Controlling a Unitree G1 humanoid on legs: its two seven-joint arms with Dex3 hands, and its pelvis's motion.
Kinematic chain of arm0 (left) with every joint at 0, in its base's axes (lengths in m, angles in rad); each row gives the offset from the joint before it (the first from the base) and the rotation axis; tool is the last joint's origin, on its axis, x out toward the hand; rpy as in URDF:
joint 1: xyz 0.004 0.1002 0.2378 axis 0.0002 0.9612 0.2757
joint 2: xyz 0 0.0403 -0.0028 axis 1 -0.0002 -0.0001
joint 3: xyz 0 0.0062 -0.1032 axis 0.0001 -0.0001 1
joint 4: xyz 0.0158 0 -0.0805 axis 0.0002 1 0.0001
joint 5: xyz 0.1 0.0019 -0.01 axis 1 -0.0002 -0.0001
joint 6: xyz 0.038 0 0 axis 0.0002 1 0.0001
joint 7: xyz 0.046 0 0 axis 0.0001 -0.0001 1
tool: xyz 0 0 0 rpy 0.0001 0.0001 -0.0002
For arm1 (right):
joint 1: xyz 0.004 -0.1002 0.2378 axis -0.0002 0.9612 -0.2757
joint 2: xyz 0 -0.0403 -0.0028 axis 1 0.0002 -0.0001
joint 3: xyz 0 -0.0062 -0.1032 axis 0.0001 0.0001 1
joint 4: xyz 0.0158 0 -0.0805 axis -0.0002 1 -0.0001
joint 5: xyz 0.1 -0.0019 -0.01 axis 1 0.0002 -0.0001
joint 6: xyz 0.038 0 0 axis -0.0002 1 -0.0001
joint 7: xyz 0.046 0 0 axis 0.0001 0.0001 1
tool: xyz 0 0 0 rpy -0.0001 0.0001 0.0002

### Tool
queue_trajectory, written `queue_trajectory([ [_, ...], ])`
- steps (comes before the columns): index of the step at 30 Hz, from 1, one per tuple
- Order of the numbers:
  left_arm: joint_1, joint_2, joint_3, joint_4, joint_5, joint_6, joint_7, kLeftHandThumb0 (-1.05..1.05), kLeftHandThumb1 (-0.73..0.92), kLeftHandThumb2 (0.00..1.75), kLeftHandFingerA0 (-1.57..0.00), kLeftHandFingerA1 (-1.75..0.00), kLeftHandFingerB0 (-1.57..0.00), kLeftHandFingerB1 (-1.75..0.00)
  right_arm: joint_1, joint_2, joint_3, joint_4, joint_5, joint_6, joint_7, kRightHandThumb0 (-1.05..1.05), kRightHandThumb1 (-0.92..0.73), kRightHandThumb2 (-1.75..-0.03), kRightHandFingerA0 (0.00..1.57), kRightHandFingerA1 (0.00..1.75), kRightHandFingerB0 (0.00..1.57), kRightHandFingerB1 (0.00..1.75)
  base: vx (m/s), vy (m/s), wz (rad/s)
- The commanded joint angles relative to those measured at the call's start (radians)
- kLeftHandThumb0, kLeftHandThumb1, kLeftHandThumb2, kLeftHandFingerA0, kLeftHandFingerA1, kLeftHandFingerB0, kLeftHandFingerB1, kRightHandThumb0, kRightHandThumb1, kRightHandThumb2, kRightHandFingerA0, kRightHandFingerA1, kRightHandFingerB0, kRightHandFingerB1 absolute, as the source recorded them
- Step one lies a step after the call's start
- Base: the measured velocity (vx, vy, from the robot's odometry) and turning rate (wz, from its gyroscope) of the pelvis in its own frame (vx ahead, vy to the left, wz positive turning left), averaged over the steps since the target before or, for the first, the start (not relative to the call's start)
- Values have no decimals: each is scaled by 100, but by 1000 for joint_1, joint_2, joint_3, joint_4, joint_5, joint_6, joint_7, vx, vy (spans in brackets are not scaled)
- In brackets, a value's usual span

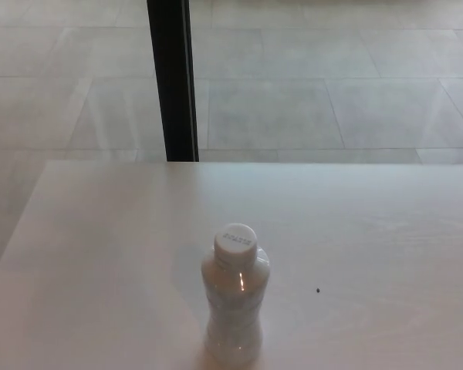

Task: The robot uses its left hand to to lift the bottle kept on the middle of the desk and tilts it towards its right hand. It then uses its right hand to rotate its cap to open it and places the bottle and cap back on the desk

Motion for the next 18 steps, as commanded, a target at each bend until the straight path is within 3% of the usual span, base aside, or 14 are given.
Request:
queue_trajectory([
  [1, -1, 1, 147, -31, -157, 40, -1, -76, 36, 72, -68, -50, -59, -45, -38, -61, -112, 6, 168, 107, 111, -65, -56, -92, 2, 31, 0, 21, 0, 0, 0],
  [2, -5, -5, 183, -62, -177, 65, 29, -75, 37, 74, -67, -52, -57, -46, -47, -81, -131, 25, 176, 110, 123, -75, -62, -93, 0, 18, 0, 10, 0, 0, 0],
  [3, -14, -6, 217, -80, -203, 85, 36, -69, 47, 55, -61, -44, -49, -39, -50, -93, -146, 20, 181, 110, 119, -78, -65, -96, 0, 17, 0, 9, 0, 0, 0],
  [4, -22, 3, 248, -93, -233, 73, 6, -67, 50, 56, -38, -39, -41, -36, -68, -115, -176, 30, 203, 114, 114, -89, -70, -97, 0, 2, 0, 0, 0, 0, 0],
  [5, -38, 25, 281, -112, -267, 57, -44, -70, 43, 79, -25, -48, -28, -44, -102, -149, -228, 54, 245, 115, 112, -89, -70, -97, 0, 2, 0, 0, 0, 0, 0],
  [6, -64, 53, 293, -143, -268, 78, -53, -73, 52, 57, -25, -39, -30, -32, -131, -175, -260, 64, 266, 107, 115, -90, -72, -98, 0, 2, 0, 0, 0, 0, 0],
  [13, -234, 187, 319, -220, -256, 43, -132, -76, 54, 58, -25, -37, -31, -31, -269, -299, -311, -4, 270, 131, 114, -97, -79, -106, 0, 3, 0, 0, 0, 0, 0],
  [14, -279, 207, 314, -284, -274, 78, -156, -82, 55, 58, -27, -39, -31, -33, -302, -303, -303, -53, 270, 119, 115, -82, -68, -107, 0, 17, 0, 16, 0, 0, 0],
  [15, -312, 213, 315, -307, -297, 83, -187, -88, 41, 77, -21, -53, -21, -49, -325, -295, -308, -107, 289, 138, 118, -81, -66, -105, 0, 17, 0, 17, 0, 0, 0],
  [16, -321, 212, 313, -319, -300, 83, -192, -90, 53, 58, -15, -62, -16, -59, -332, -292, -305, -127, 287, 143, 117, -78, -65, -105, 0, 21, 0, 20, 0, 0, 0],
  [17, -338, 209, 305, -342, -307, 75, -209, -95, 54, 57, -5, -83, -7, -78, -342, -284, -297, -179, 288, 155, 115, -84, -67, -102, 0, 15, 4, 15, 0, 0, 0],
  [18, -360, 204, 294, -365, -316, 65, -231, -102, 37, 85, -10, -82, -4, -80, -344, -264, -287, -261, 299, 173, 124, -80, -64, -98, 0, 19, 5, 16, 0, 0, 0],
])
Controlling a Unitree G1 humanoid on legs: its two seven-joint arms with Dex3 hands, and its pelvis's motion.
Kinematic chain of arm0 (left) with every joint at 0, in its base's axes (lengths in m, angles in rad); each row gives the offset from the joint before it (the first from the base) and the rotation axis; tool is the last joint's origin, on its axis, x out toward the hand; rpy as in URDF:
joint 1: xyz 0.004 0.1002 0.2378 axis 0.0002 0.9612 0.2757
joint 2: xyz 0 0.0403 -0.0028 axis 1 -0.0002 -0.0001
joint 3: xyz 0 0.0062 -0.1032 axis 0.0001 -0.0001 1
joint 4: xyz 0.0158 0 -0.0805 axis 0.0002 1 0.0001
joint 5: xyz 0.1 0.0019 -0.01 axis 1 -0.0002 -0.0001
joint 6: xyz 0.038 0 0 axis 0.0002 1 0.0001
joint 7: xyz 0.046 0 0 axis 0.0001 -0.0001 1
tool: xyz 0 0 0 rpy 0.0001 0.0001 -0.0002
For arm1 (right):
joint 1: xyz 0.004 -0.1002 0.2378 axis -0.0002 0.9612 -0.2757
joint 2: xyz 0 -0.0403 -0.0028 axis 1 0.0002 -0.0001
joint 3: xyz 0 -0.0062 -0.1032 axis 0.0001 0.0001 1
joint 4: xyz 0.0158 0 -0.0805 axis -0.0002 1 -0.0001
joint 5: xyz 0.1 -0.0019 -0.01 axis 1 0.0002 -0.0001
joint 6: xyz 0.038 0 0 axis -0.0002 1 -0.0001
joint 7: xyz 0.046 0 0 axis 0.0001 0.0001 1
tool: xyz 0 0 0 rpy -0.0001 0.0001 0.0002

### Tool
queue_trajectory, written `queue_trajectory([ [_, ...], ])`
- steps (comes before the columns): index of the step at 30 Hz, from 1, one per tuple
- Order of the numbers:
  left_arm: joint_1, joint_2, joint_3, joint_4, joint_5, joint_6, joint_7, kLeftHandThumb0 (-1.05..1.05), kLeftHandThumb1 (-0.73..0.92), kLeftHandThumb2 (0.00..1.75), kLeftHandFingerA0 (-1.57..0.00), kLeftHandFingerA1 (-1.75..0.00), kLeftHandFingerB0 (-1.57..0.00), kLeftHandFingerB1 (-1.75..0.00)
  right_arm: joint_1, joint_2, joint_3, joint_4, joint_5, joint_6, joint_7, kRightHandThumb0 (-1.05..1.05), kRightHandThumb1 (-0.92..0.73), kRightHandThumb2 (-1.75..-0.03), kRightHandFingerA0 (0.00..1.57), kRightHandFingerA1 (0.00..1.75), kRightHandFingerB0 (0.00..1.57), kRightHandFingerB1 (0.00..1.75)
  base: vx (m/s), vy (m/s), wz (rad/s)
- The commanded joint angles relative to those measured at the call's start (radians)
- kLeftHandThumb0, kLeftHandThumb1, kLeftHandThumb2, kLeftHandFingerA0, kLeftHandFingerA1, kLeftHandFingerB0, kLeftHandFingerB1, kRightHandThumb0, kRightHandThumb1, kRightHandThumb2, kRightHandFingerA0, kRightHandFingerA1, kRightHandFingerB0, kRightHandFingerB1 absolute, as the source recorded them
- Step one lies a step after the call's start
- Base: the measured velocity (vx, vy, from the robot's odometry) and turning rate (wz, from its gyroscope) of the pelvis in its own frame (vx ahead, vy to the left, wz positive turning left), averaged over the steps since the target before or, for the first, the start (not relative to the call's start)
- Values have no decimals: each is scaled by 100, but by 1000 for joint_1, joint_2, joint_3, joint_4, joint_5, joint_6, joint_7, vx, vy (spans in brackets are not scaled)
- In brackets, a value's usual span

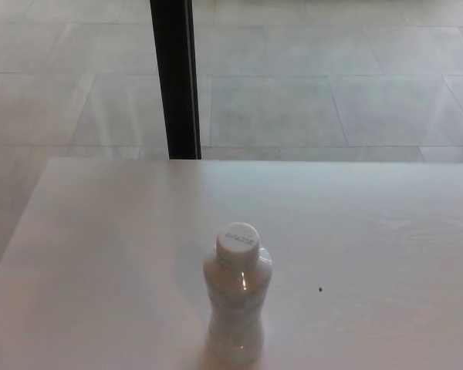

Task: The robot uses its left hand to to lift the bottle kept on the middle of the desk and tilts it towards its right hand. It then uses its right hand to rotate its cap to open it and places the bottle and cap back on the desk

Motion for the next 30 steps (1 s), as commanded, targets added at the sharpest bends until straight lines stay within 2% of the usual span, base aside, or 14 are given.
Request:
queue_trajectory([
  [1, -113, 22, -22, -117, -105, 26, -135, -105, 57, 57, 0, -111, 0, -97, -50, 20, 26, -272, 91, 88, 41, -72, -60, -96, 1, 26, 5, 25, 0, 0, 0],
  [3, -139, 12, -39, -147, -118, 35, -159, -52, 7, 86, -9, -67, -1, -61, -49, 50, 50, -360, 88, 106, 33, -66, -76, -67, 8, 33, 10, 19, 0, 0, 0],
  [4, -151, -1, -37, -167, -135, 56, -155, -105, 39, 85, -10, -85, -4, -81, -49, 60, 61, -404, 91, 117, 33, -73, -56, -95, 3, 35, 3, 28, 0, 0, 0],
  [8, -158, -54, -72, -299, -154, 93, -131, -100, 57, 58, -3, -100, 0, -83, -48, 127, 107, -595, 139, 165, 46, -77, -50, -96, 0, 47, 4, 42, 0, 0, 0],
  [10, -144, -108, -106, -433, -204, 136, -143, -84, 43, 97, 0, -56, -6, -41, -21, 160, 179, -734, 128, 171, 65, -81, -45, -101, 0, 64, 10, 67, 0, 0, 0],
  [12, -123, -122, -157, -505, -164, 143, -128, -96, 64, 60, -1, -70, 0, -55, -8, 176, 222, -797, 93, 145, 60, -99, -60, -65, 20, 114, 11, 106, 0, 0, 0],
  [13, -116, -130, -171, -528, -158, 145, -128, -97, 64, 59, -2, -64, 0, -52, -11, 180, 239, -798, 81, 127, 71, -97, -40, -99, 28, 94, 27, 95, 0, 0, 0],
  [14, -102, -147, -192, -565, -160, 155, -128, -94, 65, 59, -2, -62, 0, -52, -15, 182, 266, -785, 71, 91, 112, -105, -57, -58, 20, 121, 13, 115, 0, 0, 0],
  [22, -14, -148, -348, -723, -80, 217, -140, -87, 50, 100, -1, -50, -3, -35, -35, 191, 362, -928, 70, 157, 103, -105, -51, -61, 26, 101, 15, 103, 0, 0, 0],
  [23, -5, -139, -366, -740, -71, 224, -142, -87, 50, 99, -4, -51, -3, -33, -45, 192, 371, -941, 73, 167, 99, -102, -35, -100, 0, 73, 13, 87, 0, 0, 0],
  [26, 19, -133, -419, -751, -66, 224, -168, -87, 66, 60, -1, -51, -3, -36, -70, 195, 395, -977, 80, 219, 79, -105, -48, -59, 27, 102, 15, 107, 0, 0, 0],
  [27, 25, -124, -437, -763, -58, 239, -166, -89, 67, 61, -2, -52, -3, -37, -76, 195, 402, -975, 74, 220, 80, -97, -33, -96, 21, 83, 28, 95, 0, 0, 0],
  [29, 28, -118, -450, -770, -54, 244, -162, -87, 49, 98, -3, -51, 0, -34, -82, 195, 408, -973, 67, 221, 81, -105, -49, -60, 29, 102, 18, 103, 0, 0, 0],
  [30, 29, -118, -461, -770, -49, 238, -162, -88, 49, 98, -3, -51, -1, -34, -88, 195, 416, -968, 59, 216, 83, -103, -33, -98, 13, 78, 14, 86, 0, 0, 0],
])
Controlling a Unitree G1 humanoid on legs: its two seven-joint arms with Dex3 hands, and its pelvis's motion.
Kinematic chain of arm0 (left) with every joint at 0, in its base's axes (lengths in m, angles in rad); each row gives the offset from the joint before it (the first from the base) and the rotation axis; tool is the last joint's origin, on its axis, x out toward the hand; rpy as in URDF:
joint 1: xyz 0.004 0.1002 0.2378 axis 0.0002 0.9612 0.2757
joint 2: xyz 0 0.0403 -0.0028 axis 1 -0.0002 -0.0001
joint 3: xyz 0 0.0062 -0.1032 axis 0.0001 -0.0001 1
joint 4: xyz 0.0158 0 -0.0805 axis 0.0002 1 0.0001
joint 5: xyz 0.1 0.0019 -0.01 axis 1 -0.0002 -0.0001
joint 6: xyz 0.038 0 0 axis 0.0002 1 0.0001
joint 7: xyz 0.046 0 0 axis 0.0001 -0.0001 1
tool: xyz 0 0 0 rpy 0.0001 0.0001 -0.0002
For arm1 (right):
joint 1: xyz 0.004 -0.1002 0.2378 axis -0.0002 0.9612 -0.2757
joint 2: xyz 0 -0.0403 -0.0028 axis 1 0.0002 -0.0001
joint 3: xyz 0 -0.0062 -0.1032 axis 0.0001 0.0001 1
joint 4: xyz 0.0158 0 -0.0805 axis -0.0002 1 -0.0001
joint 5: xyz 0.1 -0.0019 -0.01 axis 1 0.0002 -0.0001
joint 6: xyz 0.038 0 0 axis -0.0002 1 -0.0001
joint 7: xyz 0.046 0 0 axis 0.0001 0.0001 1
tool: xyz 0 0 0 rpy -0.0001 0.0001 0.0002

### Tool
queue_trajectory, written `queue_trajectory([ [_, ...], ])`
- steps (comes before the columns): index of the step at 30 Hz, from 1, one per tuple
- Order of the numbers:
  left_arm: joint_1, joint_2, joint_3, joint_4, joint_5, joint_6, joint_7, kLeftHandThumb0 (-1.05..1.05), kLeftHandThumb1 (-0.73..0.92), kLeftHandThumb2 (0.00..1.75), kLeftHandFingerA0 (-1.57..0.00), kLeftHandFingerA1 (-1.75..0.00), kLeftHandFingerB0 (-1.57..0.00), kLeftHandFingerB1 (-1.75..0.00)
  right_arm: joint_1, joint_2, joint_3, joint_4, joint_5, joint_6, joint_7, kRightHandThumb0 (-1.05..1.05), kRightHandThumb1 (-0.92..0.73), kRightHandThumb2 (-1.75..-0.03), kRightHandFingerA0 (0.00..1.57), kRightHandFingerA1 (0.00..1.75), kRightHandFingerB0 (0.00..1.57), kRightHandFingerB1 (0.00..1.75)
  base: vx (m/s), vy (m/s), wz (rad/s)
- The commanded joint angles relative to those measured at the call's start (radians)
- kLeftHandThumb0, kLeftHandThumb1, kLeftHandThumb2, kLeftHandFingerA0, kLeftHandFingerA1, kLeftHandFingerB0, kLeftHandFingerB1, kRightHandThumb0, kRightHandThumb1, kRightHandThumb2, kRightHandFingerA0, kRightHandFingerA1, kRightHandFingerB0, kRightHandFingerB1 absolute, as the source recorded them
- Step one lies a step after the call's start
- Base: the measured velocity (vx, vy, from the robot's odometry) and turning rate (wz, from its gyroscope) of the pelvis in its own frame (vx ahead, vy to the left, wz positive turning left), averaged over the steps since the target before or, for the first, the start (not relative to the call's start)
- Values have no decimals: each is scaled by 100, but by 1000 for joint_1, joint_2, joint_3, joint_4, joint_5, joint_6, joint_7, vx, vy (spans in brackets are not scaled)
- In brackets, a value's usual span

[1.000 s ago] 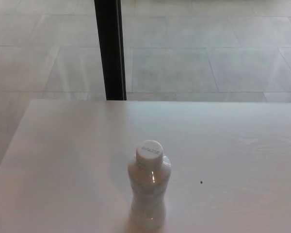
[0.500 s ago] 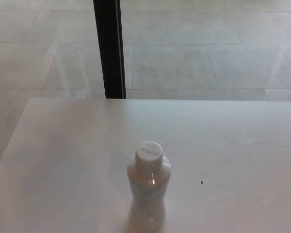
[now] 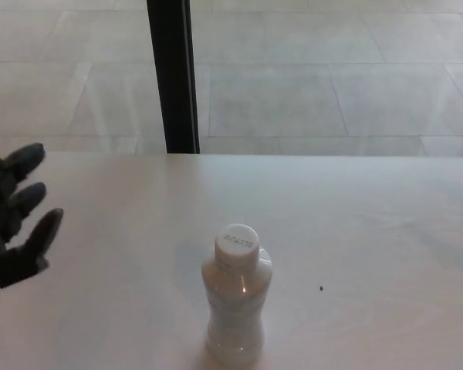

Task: The robot uses its left hand to to lift the bottle kept on the middle of the desk and tilts it towards its right hand. It then uses its right hand to rotate its cap to open it and places the bottle and cap back on the desk

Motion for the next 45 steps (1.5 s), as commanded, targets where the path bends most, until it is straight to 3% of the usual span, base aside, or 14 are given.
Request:
queue_trajectory([
  [1, 31, 22, -53, -29, 28, 74, -31, -88, 49, 99, -1, -50, -4, -34, -23, 4, 28, -16, 4, 69, 7, -105, -51, -57, 31, 96, 15, 100, 0, 0, 0],
  [3, 39, 25, -77, -21, 32, 59, -52, -91, 68, 60, -2, -54, 0, -37, -27, 9, 38, -22, -4, 80, -3, -105, -52, -57, 32, 95, 16, 96, 0, 0, 0],
  [4, 44, 45, -119, -30, 84, 76, -41, -90, 51, 101, -4, -49, -6, -28, -35, 12, 53, -13, -16, 70, -3, -99, -36, -98, 21, 78, 21, 84, 0, 0, 0],
  [7, 36, 69, -173, -20, 93, 66, -88, -99, 57, 104, -1, -40, -7, -14, -48, 23, 79, -10, -35, 67, -13, -105, -49, -59, 34, 92, 25, 92, 0, 0, 0],
  [14, -1, 110, -290, -9, 129, 90, -157, -86, 43, 96, 0, -30, -2, -7, -54, 52, 102, -27, -30, 92, -20, -105, -48, -58, 33, 93, 29, 87, 0, 0, 0],
  [15, -7, 118, -305, -9, 141, 93, -160, -89, 45, 97, 0, -27, 0, -3, -57, 59, 101, -27, -26, 95, -21, -104, -33, -86, 37, 89, 34, 86, 0, 0, 0],
  [16, -15, 128, -327, -9, 157, 95, -164, -87, 45, 97, 0, -25, 0, 0, -60, 69, 101, -27, -20, 100, -23, -105, -46, -56, 33, 95, 32, 88, 0, 0, 0],
  [20, -22, 117, -370, -14, 174, 122, -156, -79, 42, 95, 0, -26, 0, 0, -60, 81, 116, -30, -39, 107, -28, -102, -44, -55, 37, 95, 37, 84, 0, 0, 0],
  [22, -22, 104, -389, -20, 188, 114, -147, -79, 43, 96, 0, -27, 0, 0, -58, 81, 123, -28, -56, 102, -32, -105, -34, -86, 44, 94, 38, 83, 0, 0, 0],
  [36, -22, -22, -475, -15, 276, 117, -89, -80, 47, 100, 0, -24, 0, 0, -69, 180, 146, -32, -45, 122, -45, -93, -33, -53, 48, 99, 48, 79, 0, 0, 0],
  [37, -20, -19, -483, -14, 288, 115, -88, -105, 49, 59, 0, 0, 0, 0, -67, 182, 147, -34, -44, 123, -42, -91, -33, -52, 48, 100, 49, 79, 0, 0, 0],
  [41, -14, -21, -494, -19, 316, 131, -75, -105, 49, 58, 0, 0, 0, 0, -62, 187, 151, -45, -49, 125, -41, -88, -22, -75, 48, 93, 44, 79, 0, 0, 0],
  [42, -15, -30, -487, -14, 305, 134, -80, -82, 46, 99, 0, -28, 0, -1, -66, 189, 149, -45, -44, 124, -39, -88, -23, -76, 48, 94, 44, 79, 0, 0, 0],
  [45, -16, -37, -483, -12, 294, 146, -92, -81, 52, 101, 0, -28, 0, -1, -68, 192, 143, -43, -42, 123, -41, -90, -33, -53, 49, 103, 50, 80, 0, 0, 0],
])
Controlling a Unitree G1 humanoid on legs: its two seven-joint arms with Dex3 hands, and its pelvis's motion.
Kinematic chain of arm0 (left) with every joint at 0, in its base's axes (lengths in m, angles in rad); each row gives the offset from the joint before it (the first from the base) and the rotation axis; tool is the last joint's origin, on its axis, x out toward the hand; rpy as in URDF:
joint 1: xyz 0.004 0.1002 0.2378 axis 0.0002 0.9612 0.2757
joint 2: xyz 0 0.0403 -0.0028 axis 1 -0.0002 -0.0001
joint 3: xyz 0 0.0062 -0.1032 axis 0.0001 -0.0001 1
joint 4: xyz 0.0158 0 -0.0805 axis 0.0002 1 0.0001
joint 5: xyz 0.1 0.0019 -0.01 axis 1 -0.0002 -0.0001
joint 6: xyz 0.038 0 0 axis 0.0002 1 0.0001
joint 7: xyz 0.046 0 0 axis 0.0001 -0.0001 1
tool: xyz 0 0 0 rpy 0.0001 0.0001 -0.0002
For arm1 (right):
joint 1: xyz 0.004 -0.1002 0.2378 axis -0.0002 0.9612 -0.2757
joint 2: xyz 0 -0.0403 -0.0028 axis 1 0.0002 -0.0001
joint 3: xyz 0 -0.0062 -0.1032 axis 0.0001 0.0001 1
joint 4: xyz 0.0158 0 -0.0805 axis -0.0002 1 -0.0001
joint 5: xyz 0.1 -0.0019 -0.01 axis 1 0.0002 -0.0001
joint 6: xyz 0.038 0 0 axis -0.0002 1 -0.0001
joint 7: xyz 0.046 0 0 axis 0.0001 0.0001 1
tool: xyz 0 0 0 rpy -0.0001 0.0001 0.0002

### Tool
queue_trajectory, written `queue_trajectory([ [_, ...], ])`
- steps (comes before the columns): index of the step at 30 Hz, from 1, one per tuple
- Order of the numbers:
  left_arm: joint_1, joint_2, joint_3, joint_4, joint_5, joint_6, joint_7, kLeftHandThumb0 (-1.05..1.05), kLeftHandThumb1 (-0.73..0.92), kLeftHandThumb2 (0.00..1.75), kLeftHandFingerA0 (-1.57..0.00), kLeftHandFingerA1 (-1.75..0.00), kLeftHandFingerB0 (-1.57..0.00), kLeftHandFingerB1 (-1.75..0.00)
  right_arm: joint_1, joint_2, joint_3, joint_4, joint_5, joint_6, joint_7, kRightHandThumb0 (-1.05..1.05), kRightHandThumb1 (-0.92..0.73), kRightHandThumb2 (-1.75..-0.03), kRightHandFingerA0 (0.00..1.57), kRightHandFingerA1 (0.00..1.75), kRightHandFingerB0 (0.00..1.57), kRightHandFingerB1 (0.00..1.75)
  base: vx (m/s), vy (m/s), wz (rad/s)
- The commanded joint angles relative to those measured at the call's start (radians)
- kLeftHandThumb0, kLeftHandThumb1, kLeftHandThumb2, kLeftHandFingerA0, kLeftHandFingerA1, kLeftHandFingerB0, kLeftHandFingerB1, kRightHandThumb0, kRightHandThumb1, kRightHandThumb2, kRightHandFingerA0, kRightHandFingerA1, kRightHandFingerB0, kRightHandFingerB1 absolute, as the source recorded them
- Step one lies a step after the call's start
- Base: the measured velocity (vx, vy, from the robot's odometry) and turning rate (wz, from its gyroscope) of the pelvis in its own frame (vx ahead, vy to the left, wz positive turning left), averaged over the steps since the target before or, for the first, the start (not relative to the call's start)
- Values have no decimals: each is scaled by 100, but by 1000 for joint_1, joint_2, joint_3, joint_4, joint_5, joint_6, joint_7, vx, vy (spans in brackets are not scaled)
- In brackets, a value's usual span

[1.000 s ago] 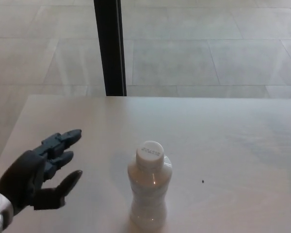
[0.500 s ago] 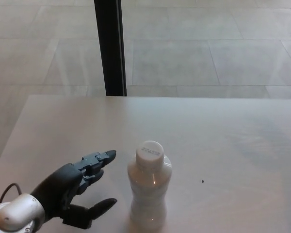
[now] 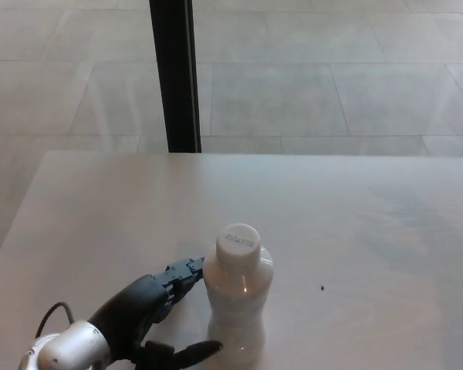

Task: The robot uses its left hand to to lift the bottle kept on the middle of the desk and tilts it towards its right hand. It then uses its right hand to rotate its cap to open it and places the bottle and cap back on the desk

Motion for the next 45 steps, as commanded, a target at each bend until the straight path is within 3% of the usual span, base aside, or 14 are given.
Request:
queue_trajectory([
  [1, 10, -6, 6, 5, 25, 37, 2, -82, 53, 102, 0, -29, 0, -1, 1, 6, -11, -9, 3, 17, -10, -94, -20, -74, 48, 98, 52, 81, 0, 0, 0],
  [2, 11, -6, 7, 4, 27, 37, 1, -82, 53, 102, 0, -29, 0, -1, 1, 6, -11, -9, 2, 18, -10, -94, -20, -74, 48, 98, 52, 81, 0, 0, 0],
  [3, 9, -17, 9, 18, 13, 24, -9, -105, 45, 58, 0, 0, 0, 0, 0, 1, -18, -20, 8, 31, -12, -105, -28, -75, 50, 103, 52, 81, 0, 0, 0],
  [10, 25, -45, 1, 39, 29, 9, 9, -105, 46, 59, 0, 0, 0, 0, 10, 4, -24, -30, 12, 41, -7, -105, -28, -74, 52, 105, 50, 80, 0, 0, 0],
  [27, 95, -470, 10, 139, 120, -129, 384, -105, 52, 59, 0, 0, 0, 0, 15, 26, -31, -47, 19, 84, -18, -91, -12, -66, 53, 117, 54, 79, 0, 0, 0],
  [29, 98, -496, -2, 155, 146, -137, 413, -105, 42, 80, 0, 0, 0, 0, 20, 32, -31, -45, 21, 83, -18, -89, -15, -66, 50, 114, 51, 77, 0, 0, 0],
  [30, 97, -509, -18, 165, 171, -136, 435, -97, 58, 104, 0, -20, 0, -1, 24, 32, -33, -46, 21, 83, -16, -91, -15, -66, 47, 115, 53, 79, 0, 0, 0],
  [35, 106, -550, -33, 195, 220, -123, 518, -92, 54, 101, 0, -25, 0, 0, 38, 32, -36, -54, 14, 82, -17, -83, -16, -70, 40, 104, 51, 79, 0, 0, 0],
  [37, 131, -624, -21, 264, 249, -227, 686, -69, 36, 85, 0, -56, 0, -28, 46, 27, -42, -48, 9, 79, -16, -84, -16, -69, 41, 103, 51, 79, 0, 0, 0],
  [38, 151, -696, 14, 302, 235, -302, 800, -55, 36, 80, -48, -84, 0, -43, 47, 27, -46, -45, 13, 80, -16, -83, -16, -69, 43, 105, 51, 79, 0, 0, 0],
  [39, 164, -697, 17, 301, 234, -310, 810, -55, 36, 80, -48, -84, 0, -43, 52, 34, -40, -45, 11, 78, -16, -83, -16, -69, 43, 105, 51, 79, 0, 0, 0],
  [40, 153, -707, 10, 335, 269, -318, 884, -35, 76, 64, -95, -136, -11, -50, 56, 35, -44, -47, 15, 81, -16, -93, -22, -69, 46, 109, 52, 81, 0, 0, 0],
  [44, 119, -711, -3, 402, 328, -361, 1010, -13, 77, 106, -131, -142, -33, -64, 65, 32, -54, -45, 16, 68, -13, -92, -20, -69, 61, 111, 55, 79, 0, 0, 0],
  [45, 116, -708, -2, 396, 325, -355, 1004, -1, 76, 106, -110, -168, -75, -94, 65, 38, -60, -44, 23, 69, -16, -77, -11, -67, 77, 108, 57, 76, 0, 0, 0],
])
